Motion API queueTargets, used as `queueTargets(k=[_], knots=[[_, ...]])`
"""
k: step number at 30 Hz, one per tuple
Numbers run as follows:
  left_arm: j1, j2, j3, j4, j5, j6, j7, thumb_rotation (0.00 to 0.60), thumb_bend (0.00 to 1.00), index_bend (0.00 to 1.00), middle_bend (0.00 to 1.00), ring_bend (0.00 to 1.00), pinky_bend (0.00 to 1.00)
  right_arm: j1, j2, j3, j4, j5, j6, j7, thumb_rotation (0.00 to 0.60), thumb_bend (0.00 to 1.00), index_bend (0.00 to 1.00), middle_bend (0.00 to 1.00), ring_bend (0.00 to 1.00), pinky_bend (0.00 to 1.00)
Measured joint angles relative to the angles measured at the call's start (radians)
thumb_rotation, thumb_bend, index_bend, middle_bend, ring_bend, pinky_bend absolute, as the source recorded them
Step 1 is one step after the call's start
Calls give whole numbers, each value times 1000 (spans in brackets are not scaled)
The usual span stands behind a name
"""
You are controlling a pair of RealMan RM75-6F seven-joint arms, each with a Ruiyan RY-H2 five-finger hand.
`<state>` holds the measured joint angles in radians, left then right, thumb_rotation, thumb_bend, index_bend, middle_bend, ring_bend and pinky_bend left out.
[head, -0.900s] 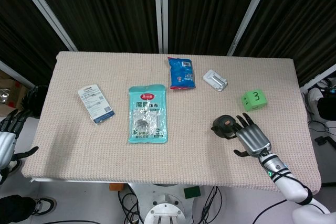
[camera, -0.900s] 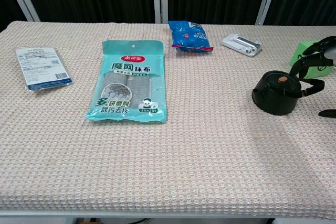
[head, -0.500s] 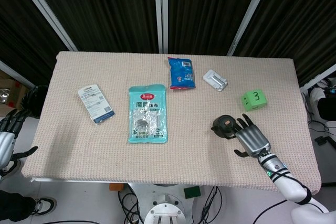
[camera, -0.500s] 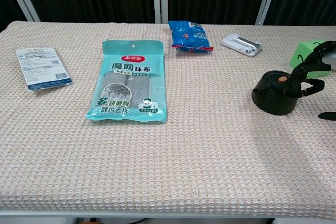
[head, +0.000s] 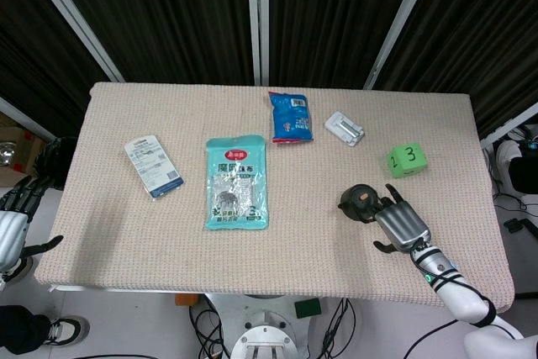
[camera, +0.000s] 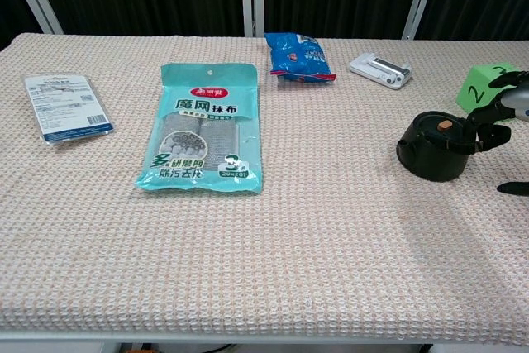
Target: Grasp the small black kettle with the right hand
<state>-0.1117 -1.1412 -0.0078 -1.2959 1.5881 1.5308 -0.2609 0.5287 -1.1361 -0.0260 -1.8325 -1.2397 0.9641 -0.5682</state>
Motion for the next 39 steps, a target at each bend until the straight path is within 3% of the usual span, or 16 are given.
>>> queueTargets(k=[17,39], knots=[[1,2,-1,2,-1,3,-8,600,29,89,69,5,191,28,-26,-3,11,41,-35,-1,486,224,400,426,317,0],[-2,1,0,-1,-1,-2,-1,600,28,100,69,6,192,37,-50,-21,37,59,-43,2,487,223,433,446,339,0]])
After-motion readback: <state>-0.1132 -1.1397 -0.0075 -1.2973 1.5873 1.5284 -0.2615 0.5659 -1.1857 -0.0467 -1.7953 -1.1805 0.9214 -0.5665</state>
